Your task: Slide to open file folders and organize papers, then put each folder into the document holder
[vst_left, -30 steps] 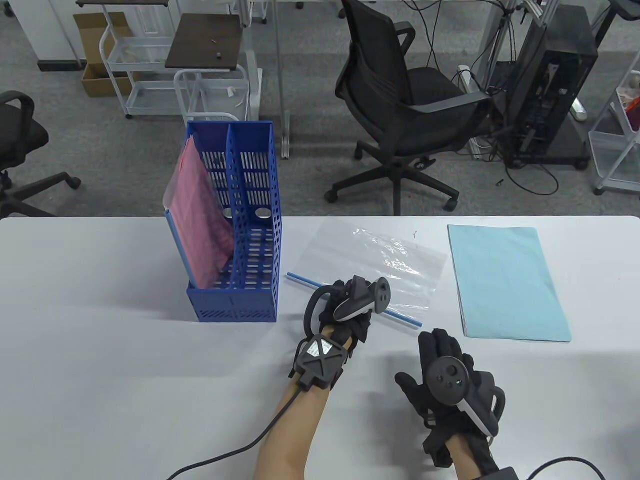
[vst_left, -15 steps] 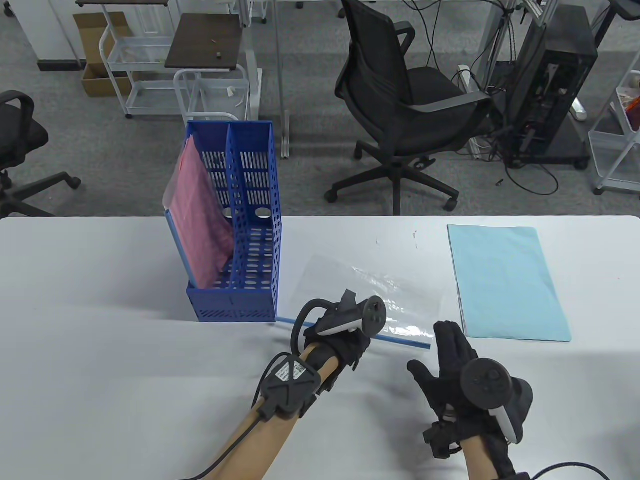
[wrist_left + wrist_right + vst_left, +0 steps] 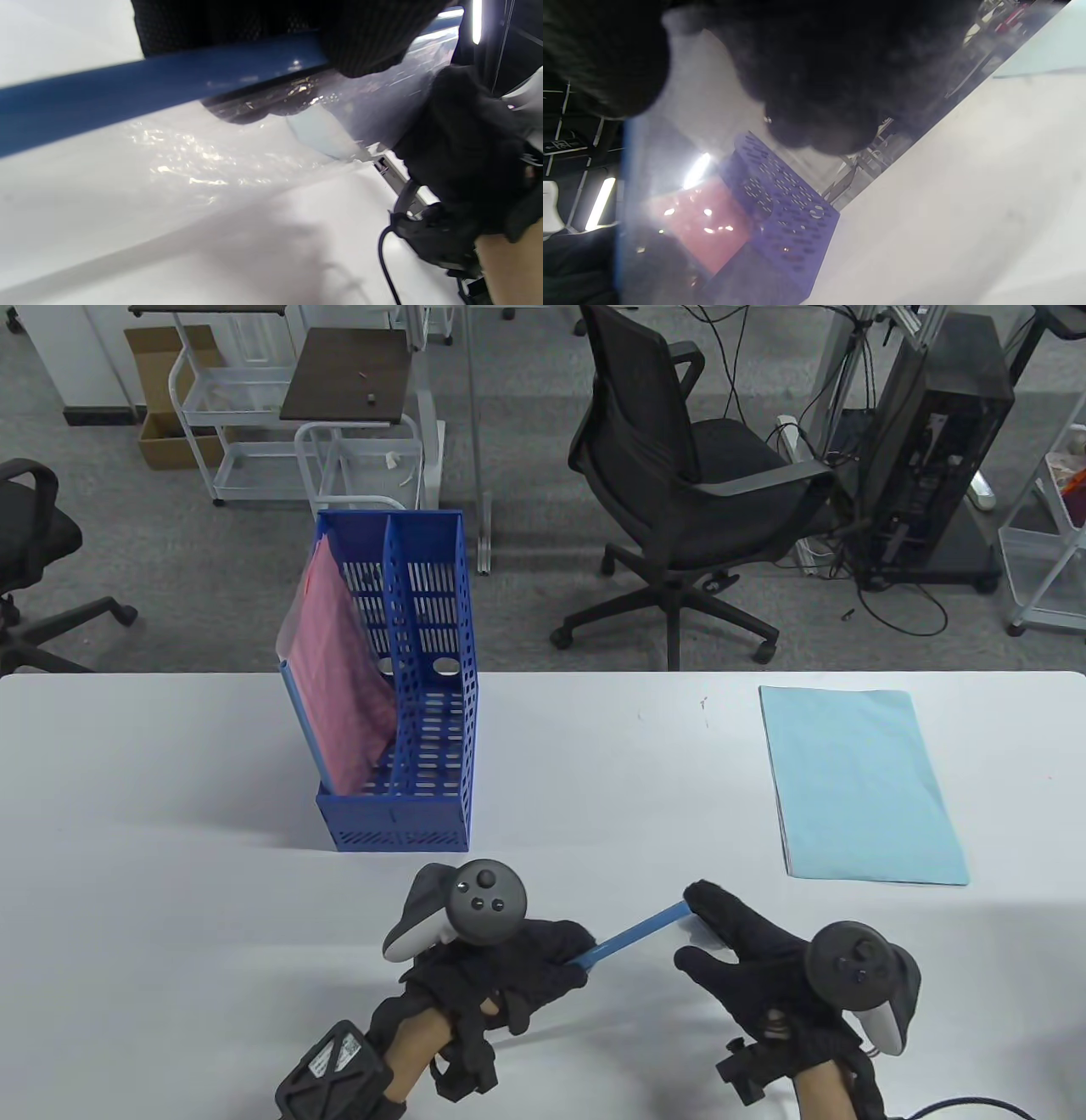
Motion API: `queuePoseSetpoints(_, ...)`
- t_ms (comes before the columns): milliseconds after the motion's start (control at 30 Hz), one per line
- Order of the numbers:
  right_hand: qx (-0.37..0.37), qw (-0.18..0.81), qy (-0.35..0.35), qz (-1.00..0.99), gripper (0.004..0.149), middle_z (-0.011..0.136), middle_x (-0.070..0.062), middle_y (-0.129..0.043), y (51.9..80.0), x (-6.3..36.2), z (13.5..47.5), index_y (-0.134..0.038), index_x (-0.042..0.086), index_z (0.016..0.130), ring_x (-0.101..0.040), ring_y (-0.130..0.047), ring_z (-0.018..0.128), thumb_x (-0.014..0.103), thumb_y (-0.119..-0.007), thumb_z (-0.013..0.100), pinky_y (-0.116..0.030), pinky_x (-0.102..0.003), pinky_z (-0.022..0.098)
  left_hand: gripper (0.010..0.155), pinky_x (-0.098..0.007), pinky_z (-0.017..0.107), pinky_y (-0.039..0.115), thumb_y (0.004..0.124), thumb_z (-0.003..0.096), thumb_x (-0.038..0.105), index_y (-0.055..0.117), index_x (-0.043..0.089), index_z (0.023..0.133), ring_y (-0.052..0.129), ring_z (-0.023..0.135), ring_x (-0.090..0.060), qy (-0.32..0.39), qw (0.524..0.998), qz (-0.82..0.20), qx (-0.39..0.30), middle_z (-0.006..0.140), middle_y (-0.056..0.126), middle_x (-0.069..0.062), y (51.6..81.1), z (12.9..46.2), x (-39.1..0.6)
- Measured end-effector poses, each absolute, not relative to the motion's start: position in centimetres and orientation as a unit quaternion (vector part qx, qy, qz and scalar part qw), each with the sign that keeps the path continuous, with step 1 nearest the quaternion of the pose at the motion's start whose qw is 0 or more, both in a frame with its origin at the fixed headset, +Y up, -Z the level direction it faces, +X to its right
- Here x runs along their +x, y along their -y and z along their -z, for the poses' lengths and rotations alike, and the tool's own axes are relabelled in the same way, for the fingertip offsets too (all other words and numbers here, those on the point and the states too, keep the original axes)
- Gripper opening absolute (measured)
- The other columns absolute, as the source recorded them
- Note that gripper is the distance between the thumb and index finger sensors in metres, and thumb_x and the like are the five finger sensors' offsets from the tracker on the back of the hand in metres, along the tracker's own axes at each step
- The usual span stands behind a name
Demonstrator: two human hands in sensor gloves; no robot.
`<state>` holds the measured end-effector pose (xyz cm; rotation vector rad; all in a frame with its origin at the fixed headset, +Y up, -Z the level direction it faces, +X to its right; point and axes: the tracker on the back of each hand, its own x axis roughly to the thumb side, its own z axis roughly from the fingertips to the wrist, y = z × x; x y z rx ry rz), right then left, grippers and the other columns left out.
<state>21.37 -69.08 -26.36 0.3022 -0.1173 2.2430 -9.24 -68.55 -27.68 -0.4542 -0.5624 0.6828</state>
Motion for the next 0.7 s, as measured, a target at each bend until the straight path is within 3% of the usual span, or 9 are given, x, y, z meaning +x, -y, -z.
queuePoseSetpoints(67, 0.122, 0.422, 0.039, -0.897, 0.045, 0.053, 0.006, -0.107, 69.7, 20.0, 26.4, -0.091, 0.023, 0.072, -0.018, -0.106, 0.037, 0.047, -0.086, 0.034, -0.090, -0.040, 0.041, 0.048, -0.046, 0.059, 0.086, 0.083, 0.0450, 0.041, 0.086, 0.026, 0.090, 0.107, 0.061, -0.021, 0.256, 0.889, -0.326, -0.194, 0.077, 0.099, -0.003, 69.0, 26.9, -10.1)
queuePoseSetpoints(167, 0.112, 0.431, 0.028, -0.895, 0.041, 0.047, 0.005, -0.107, 71.0, 18.3, 26.5, -0.093, 0.023, 0.069, -0.017, -0.105, 0.030, 0.045, -0.086, 0.035, -0.090, -0.039, 0.036, 0.054, -0.047, 0.061, 0.084, 0.082, 0.0456, 0.044, 0.078, 0.028, 0.098, 0.104, 0.066, -0.022, 0.222, 0.914, -0.320, -0.118, 0.085, 0.095, -0.001, 69.9, 25.7, -11.5)
queuePoseSetpoints(233, 0.108, 0.432, 0.025, -0.895, 0.041, 0.047, 0.006, -0.107, 71.8, 17.5, 26.6, -0.093, 0.023, 0.069, -0.016, -0.104, 0.029, 0.045, -0.085, 0.035, -0.090, -0.038, 0.036, 0.054, -0.048, 0.059, 0.084, 0.082, 0.0454, 0.044, 0.080, 0.028, 0.097, 0.104, 0.063, -0.022, 0.206, 0.914, -0.338, -0.090, 0.082, 0.096, 0.000, 70.7, 25.3, -12.1)
queuePoseSetpoints(367, 0.099, 0.450, 0.014, -0.887, 0.040, 0.045, 0.005, -0.107, 72.9, 16.1, 26.7, -0.094, 0.023, 0.068, -0.015, -0.104, 0.026, 0.044, -0.085, 0.035, -0.090, -0.038, 0.034, 0.048, -0.048, 0.055, 0.085, 0.079, 0.0464, 0.042, 0.085, 0.026, 0.091, 0.104, 0.054, -0.021, 0.191, 0.913, -0.343, -0.109, 0.074, 0.099, 0.000, 71.8, 25.1, -13.1)
queuePoseSetpoints(700, 0.050, 0.467, 0.034, -0.882, 0.040, 0.042, 0.005, -0.108, 73.2, 16.9, 27.2, -0.096, 0.024, 0.067, -0.014, -0.103, 0.022, 0.044, -0.084, 0.035, -0.091, -0.035, 0.031, 0.048, -0.048, 0.055, 0.083, 0.079, 0.0456, 0.041, 0.085, 0.026, 0.091, 0.101, 0.054, -0.021, 0.191, 0.912, -0.332, -0.145, 0.074, 0.096, 0.001, 72.7, 25.5, -14.6)
